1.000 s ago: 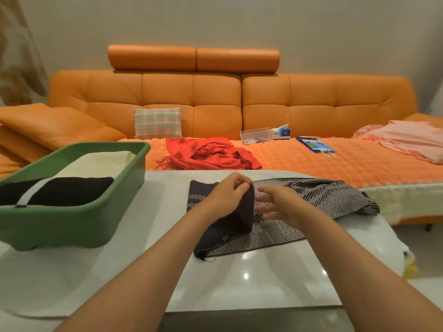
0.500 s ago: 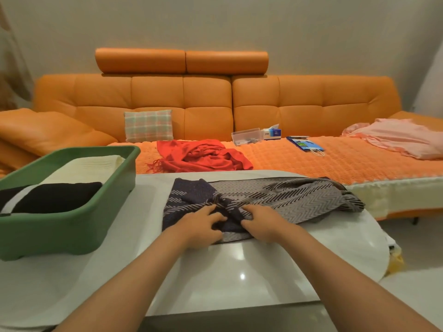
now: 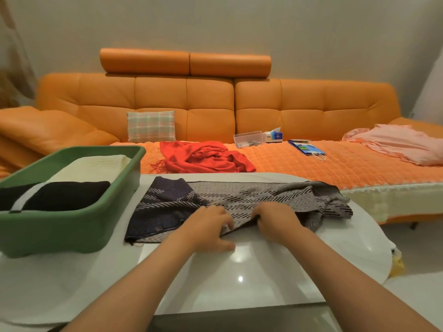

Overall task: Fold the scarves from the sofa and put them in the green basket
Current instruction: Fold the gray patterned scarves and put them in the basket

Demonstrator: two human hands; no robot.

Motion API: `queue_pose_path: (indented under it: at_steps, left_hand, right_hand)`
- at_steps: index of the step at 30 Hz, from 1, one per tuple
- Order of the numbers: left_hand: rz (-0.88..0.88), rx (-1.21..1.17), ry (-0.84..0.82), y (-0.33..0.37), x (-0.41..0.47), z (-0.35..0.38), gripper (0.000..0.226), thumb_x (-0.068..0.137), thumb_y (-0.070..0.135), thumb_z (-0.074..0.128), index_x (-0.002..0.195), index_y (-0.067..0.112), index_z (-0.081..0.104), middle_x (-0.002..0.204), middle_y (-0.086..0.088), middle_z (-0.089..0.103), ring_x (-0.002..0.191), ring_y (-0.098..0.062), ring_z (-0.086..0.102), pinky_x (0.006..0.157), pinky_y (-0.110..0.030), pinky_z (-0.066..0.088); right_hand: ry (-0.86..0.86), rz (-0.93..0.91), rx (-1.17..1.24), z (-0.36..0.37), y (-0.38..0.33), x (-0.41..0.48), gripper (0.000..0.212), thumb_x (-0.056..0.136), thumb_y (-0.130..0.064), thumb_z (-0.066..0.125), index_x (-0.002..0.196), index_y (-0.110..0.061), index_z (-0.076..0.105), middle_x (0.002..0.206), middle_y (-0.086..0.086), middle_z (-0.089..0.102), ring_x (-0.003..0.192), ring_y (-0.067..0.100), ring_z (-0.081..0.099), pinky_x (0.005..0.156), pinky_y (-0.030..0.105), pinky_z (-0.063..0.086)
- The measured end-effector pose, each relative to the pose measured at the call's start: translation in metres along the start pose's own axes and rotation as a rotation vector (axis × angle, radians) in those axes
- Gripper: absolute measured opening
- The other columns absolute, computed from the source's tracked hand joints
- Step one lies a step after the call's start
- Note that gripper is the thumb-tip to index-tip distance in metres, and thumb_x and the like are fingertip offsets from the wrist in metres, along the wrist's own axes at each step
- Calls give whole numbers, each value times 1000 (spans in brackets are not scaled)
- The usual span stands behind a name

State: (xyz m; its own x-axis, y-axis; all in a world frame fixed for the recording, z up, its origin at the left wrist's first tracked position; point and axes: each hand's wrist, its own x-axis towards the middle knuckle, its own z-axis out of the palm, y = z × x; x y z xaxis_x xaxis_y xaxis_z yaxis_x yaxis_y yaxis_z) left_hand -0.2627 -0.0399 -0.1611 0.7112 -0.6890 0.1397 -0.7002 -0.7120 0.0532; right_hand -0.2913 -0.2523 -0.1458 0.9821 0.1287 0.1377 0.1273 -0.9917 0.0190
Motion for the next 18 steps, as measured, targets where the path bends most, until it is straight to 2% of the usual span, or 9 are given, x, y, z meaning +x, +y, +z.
queue_pose_path:
  at_steps: [2,4,6,8,9,11,14,16,18]
  left_hand:
    - [54,-22,49,5,3,1,22,80,36,61,97,25,68,95,5,64,92,-20,60,76,-32,44]
    - [9,-134,58,8,1,-4,18,78,24,57,92,25,68,87,4,69,82,-19,62,70,-29,47]
    - [-56,-301,-54,7,-3,-13,16,80,27,60,91,28,71,80,10,69,76,-10,63,69,-25,48]
    - [-84,-456,-217,8,-9,-20,14,83,37,65,88,28,74,77,12,71,72,-5,65,68,-26,52]
    - [-106,-500,-230,7,-12,-21,18,85,41,65,85,26,75,75,12,72,69,-3,64,68,-27,52]
    - [-163,-520,-90,0,-15,-21,16,88,39,64,81,27,71,72,11,69,65,0,59,65,-25,48]
    - [-252,-348,126,-20,-21,-19,9,88,27,60,81,33,61,75,15,61,73,-4,56,70,-27,44]
    - [-309,-277,123,-34,-29,-20,13,85,21,56,84,34,55,83,14,55,81,-11,53,75,-31,45]
    - [-346,-200,40,-48,-40,-20,13,84,21,55,88,33,53,91,13,50,90,-14,48,82,-34,46]
  right_hand:
    - [13,-39,63,-10,1,-3,29,84,-20,54,104,-31,71,107,-3,69,104,23,61,83,31,49]
    - [-91,-80,69,-19,2,-9,27,79,-21,57,99,-30,73,100,-4,70,98,22,62,81,30,52]
    - [-275,-72,77,-24,3,-15,22,77,-24,58,92,-27,74,91,-6,70,90,20,62,78,29,53]
    - [-347,-34,145,-25,6,-17,20,78,-35,58,85,-22,72,83,-4,69,83,19,63,73,29,51]
    - [-326,-16,156,-25,5,-15,25,80,-40,56,83,-20,72,81,-2,69,81,19,63,71,29,50]
    - [-210,-15,163,-22,0,-12,28,82,-42,53,77,-20,70,78,0,68,79,19,63,67,29,47]
    - [-84,-129,214,-10,-17,-9,22,84,-36,54,95,-31,72,106,-6,63,104,15,57,86,30,47]
    - [-138,-201,229,-3,-27,-7,30,87,-34,56,114,-34,68,126,-8,55,119,15,51,97,31,43]
    - [-240,-153,191,-1,-32,-4,34,88,-35,54,121,-36,63,129,-6,54,120,19,52,95,34,44]
